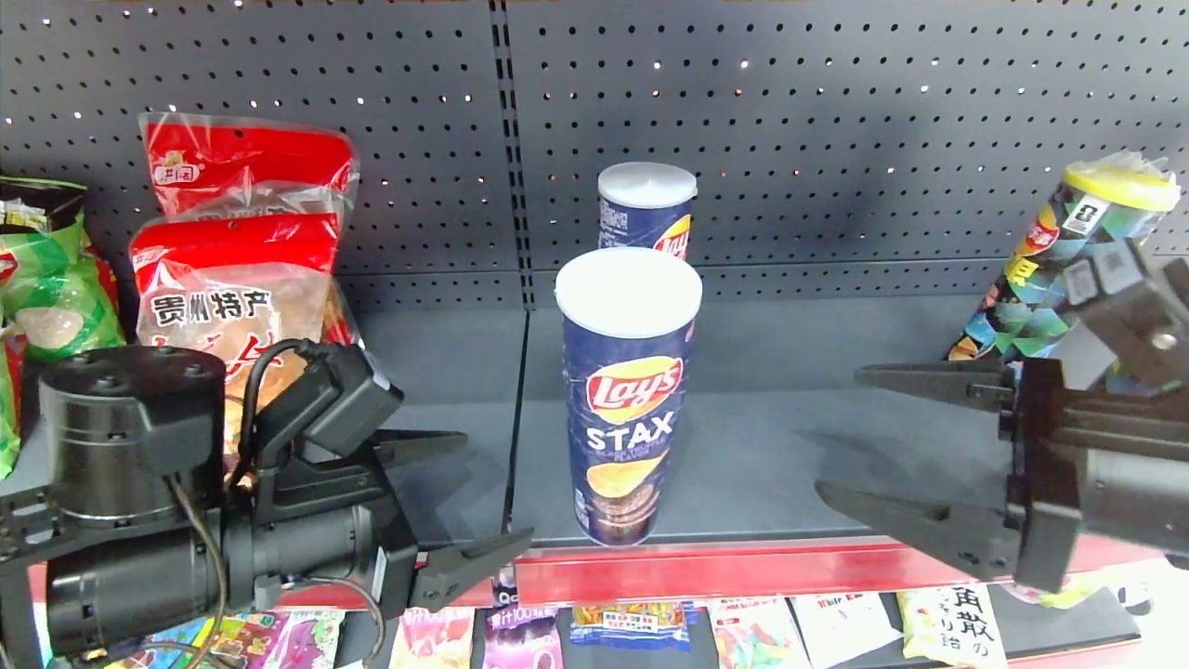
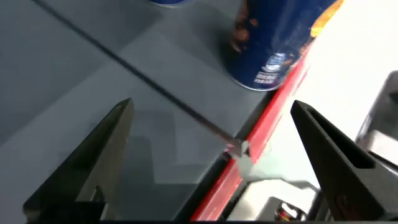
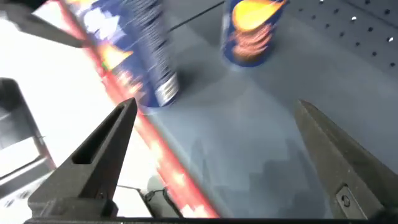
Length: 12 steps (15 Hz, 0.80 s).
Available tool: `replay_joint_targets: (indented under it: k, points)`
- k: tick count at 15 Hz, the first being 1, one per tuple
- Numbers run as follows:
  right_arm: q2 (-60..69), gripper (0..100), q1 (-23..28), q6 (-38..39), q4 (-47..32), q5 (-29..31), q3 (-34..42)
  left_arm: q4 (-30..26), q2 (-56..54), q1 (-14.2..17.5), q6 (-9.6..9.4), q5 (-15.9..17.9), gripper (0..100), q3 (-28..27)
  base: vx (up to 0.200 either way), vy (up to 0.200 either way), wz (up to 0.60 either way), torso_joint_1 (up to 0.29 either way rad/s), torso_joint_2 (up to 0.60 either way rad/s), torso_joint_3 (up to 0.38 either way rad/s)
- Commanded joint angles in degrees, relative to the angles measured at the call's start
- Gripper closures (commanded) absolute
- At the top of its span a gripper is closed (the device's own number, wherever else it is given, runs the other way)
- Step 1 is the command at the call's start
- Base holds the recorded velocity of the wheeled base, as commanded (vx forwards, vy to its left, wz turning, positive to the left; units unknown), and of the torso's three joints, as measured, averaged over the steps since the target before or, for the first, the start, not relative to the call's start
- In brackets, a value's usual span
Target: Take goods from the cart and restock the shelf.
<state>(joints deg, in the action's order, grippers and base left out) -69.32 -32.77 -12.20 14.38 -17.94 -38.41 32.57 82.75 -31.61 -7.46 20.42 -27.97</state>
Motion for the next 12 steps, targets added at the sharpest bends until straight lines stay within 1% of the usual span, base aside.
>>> replay_joint_targets:
  k: [1, 3, 4, 8, 10, 12]
  points:
    - [6.39, 0, -0.54, -0.10, -0.23, 0.10, 2.82, 0.03, 4.00, -0.47, -1.24, -0.03, 0, -1.57, 0.000, 0.000, 0.00, 0.000, 0.00, 0.000]
    - [8.23, 0, -0.45, -0.10, -0.23, 0.37, 3.96, 0.03, 6.02, -0.73, -3.09, -0.03, 0, -2.62, 0.000, 0.000, 0.00, 0.000, 0.00, 0.000]
    - [9.11, 0, -0.28, -0.01, -0.32, 0.45, 4.49, 0.03, 6.72, -0.73, -3.44, -0.12, 0, -3.06, 0.000, 0.000, 0.00, 0.000, 0.00, 0.000]
    - [10.78, 0, -0.01, 0.07, -0.32, 1.07, 5.45, 0.21, 9.71, -0.82, -3.61, -0.20, 0, -6.49, 0.000, 0.000, 0.00, 0.000, 0.00, 0.000]
    - [10.69, 0, -0.01, 0.07, -0.41, 1.25, 5.19, 0.21, 10.77, -0.82, -4.58, -0.20, 0, -7.81, 0.000, 0.000, 0.00, 0.000, 0.00, 0.000]
    - [10.60, 0, -0.01, 0.07, -0.32, 1.25, 5.01, 0.21, 11.38, -0.82, -4.76, -0.20, 0, -8.16, 0.000, 0.000, 0.00, 0.000, 0.00, 0.000]
